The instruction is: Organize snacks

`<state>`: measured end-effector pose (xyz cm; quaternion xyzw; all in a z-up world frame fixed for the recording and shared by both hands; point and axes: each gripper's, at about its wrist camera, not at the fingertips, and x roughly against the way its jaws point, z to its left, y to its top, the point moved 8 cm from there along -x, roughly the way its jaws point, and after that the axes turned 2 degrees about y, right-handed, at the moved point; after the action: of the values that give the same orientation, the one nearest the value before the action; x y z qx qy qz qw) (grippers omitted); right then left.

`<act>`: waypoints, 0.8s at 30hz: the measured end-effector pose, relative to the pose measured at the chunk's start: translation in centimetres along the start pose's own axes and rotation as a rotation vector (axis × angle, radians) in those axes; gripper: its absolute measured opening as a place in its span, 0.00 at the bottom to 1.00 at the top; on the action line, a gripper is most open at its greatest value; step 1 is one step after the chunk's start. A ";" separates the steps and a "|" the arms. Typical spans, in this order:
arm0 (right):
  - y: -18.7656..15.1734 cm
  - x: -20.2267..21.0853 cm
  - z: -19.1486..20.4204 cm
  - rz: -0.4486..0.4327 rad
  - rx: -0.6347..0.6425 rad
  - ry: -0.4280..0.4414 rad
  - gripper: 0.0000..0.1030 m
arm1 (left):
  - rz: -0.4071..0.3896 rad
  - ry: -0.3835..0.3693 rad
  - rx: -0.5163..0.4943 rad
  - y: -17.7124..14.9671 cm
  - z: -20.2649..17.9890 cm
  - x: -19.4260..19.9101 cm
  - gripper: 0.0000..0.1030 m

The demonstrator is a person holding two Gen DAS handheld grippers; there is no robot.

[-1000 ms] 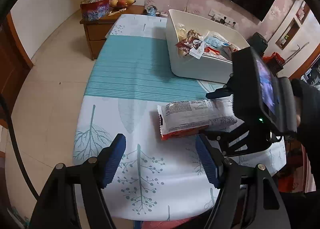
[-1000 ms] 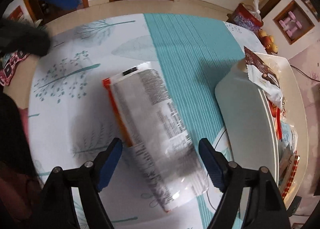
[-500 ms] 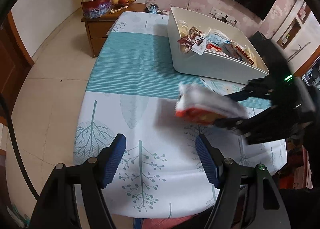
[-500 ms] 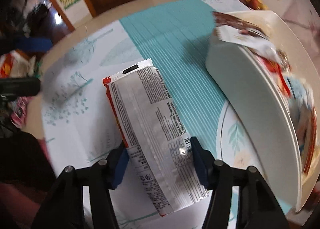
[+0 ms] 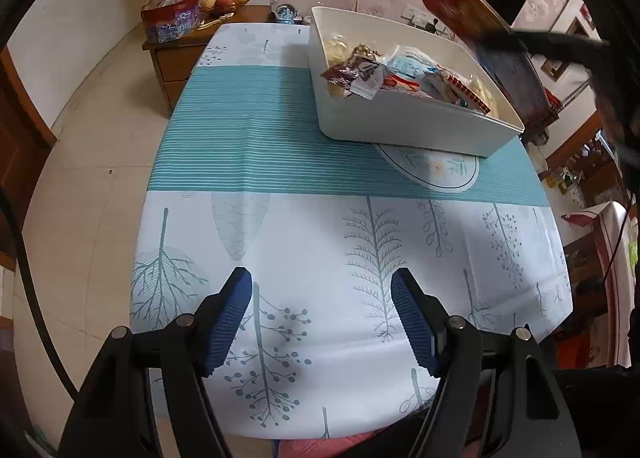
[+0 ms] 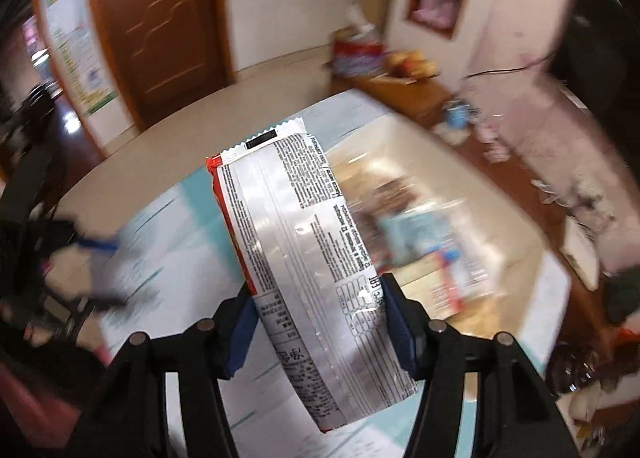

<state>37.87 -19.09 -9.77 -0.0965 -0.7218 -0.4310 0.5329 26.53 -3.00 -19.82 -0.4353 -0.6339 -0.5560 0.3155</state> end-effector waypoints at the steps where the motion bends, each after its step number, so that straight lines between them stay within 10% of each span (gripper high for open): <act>1: 0.6 -0.2 -1.0 -0.002 -0.026 -0.027 0.57 | 0.003 -0.006 -0.005 0.0 -0.2 -0.1 0.69; 7: 3.1 -4.0 -7.5 -0.005 -0.211 -0.242 0.58 | 0.014 -0.016 -0.007 -0.1 -0.8 -0.6 0.69; 24: -4.8 -1.6 -7.4 -0.097 -0.502 -0.182 0.87 | -0.092 -0.010 -0.023 0.0 -3.7 1.9 0.69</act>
<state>40.72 -26.85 -13.14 -0.2291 -0.6411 -0.6110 0.4039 25.40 -6.20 -17.45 -0.4122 -0.6483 -0.5750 0.2813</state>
